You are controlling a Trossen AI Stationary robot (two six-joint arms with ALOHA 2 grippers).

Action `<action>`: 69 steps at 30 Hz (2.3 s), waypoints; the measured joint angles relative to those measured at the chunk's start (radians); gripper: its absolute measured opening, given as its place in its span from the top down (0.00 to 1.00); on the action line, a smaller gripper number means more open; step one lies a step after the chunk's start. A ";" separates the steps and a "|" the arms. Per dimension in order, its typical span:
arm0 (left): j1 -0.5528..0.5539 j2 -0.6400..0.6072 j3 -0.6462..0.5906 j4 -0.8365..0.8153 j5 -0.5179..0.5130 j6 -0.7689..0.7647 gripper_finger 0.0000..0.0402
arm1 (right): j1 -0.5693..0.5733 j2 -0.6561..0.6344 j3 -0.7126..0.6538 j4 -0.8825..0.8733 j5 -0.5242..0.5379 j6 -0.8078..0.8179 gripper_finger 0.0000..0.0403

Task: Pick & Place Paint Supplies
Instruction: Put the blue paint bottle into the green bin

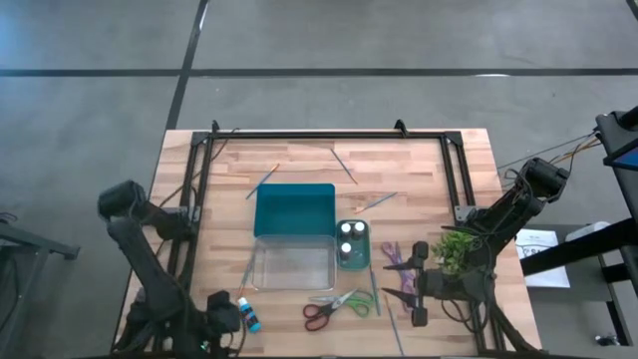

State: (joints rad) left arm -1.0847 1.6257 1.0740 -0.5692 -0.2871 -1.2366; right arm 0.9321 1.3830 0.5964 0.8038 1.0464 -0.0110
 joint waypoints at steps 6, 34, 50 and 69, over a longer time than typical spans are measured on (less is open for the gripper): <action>0.019 0.065 0.000 0.003 -0.029 0.011 0.13 | 0.002 0.001 -0.001 0.001 -0.027 0.016 0.45; 0.023 0.129 -0.001 -0.205 -0.082 0.302 0.13 | 0.020 0.089 0.005 0.179 -0.192 0.034 0.45; 0.026 0.191 -0.001 -0.077 -0.106 0.297 0.13 | 0.019 0.090 0.005 0.196 -0.192 0.025 0.45; 0.030 0.192 -0.001 0.046 -0.118 0.112 0.13 | 0.019 0.092 0.005 0.197 -0.215 0.038 0.45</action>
State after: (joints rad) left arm -1.0546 1.8174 1.0733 -0.5235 -0.4046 -1.1247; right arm 0.9516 1.4750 0.6018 1.0004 0.8311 0.0265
